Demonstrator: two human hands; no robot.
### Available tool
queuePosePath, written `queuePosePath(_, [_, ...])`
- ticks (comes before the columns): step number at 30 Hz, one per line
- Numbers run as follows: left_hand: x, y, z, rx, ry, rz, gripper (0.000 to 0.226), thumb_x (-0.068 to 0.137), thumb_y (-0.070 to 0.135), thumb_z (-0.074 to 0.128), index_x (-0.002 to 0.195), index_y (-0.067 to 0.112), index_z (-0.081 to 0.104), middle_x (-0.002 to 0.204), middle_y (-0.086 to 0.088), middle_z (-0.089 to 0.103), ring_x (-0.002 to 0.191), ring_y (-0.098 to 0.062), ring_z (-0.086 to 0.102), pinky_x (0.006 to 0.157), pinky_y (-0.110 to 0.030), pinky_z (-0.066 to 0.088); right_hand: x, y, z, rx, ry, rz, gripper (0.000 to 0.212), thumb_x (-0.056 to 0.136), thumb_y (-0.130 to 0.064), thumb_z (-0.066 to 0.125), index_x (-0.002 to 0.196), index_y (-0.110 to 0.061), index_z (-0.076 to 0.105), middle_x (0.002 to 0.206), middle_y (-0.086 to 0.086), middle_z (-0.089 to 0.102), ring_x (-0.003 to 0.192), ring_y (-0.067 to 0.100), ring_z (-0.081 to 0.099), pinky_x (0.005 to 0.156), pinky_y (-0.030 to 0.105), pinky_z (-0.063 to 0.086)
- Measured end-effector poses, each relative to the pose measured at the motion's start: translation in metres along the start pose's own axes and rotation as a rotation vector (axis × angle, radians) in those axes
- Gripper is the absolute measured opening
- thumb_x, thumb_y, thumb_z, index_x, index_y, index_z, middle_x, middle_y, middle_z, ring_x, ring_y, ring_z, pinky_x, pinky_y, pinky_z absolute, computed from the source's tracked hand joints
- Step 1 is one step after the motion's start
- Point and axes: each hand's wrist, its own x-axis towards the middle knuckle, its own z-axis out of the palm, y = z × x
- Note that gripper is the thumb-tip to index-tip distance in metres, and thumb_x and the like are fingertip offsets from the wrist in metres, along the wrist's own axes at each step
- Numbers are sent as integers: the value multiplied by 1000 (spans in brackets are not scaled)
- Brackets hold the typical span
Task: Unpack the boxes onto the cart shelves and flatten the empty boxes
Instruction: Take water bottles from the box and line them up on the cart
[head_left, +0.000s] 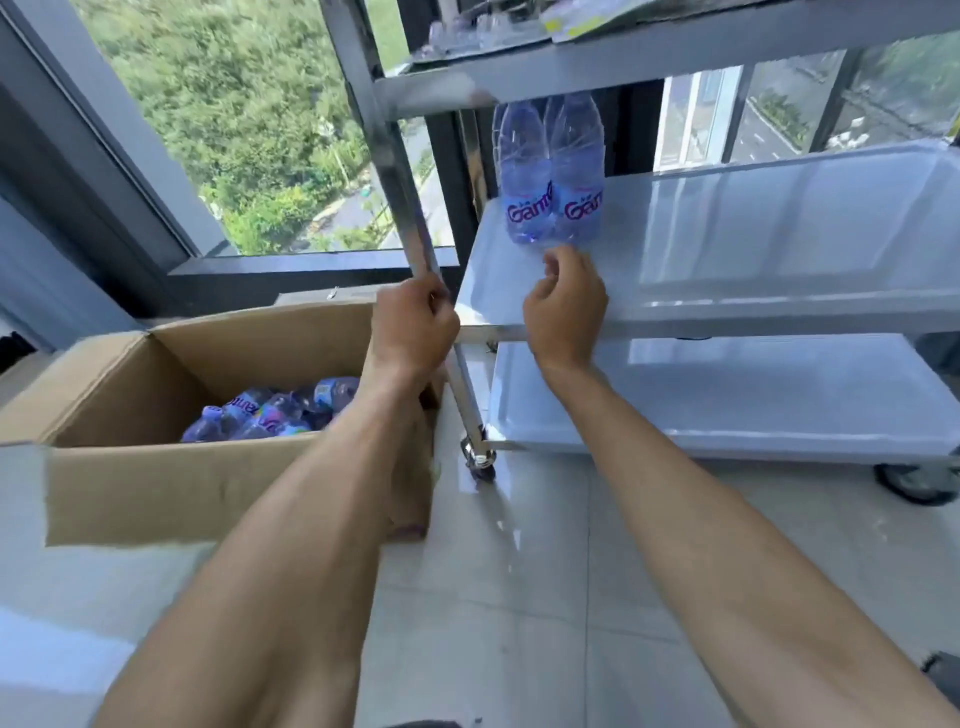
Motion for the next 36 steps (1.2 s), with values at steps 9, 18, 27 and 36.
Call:
queuePosePath(9, [-11,-127,-97,276,90,-512,29,75,14,52,92,19,74,96,-13,71,94,-36,63,72,-28,41,-103,-90,84,188,-410,-167,21,73,11,48,75,-2,64,70,12,64,68,31,58,62,35,45])
queuePosePath(18, [-3,-222,-123,271,-6,-718,26,82,15,55,101,17,72,111,-13,68,105,-35,62,84,-31,46,-135,-120,187,-146,-899,26,36,83,-7,54,118,-12,64,121,14,61,111,31,58,92,32,47])
queuePosePath(27, [30,-314,-94,377,-307,-841,36,88,18,56,119,1,60,127,-20,61,118,-36,58,91,-36,48,-152,-70,299,-504,-1079,104,39,87,-19,61,124,-12,52,130,15,47,123,35,47,93,42,44])
queuePosePath(36, [65,-357,-13,440,-1168,-1004,71,99,50,48,150,4,30,151,-14,41,136,-27,44,108,-33,36,-152,-21,394,-580,-1274,-38,82,73,-46,81,139,-18,41,136,15,46,129,35,41,103,48,42])
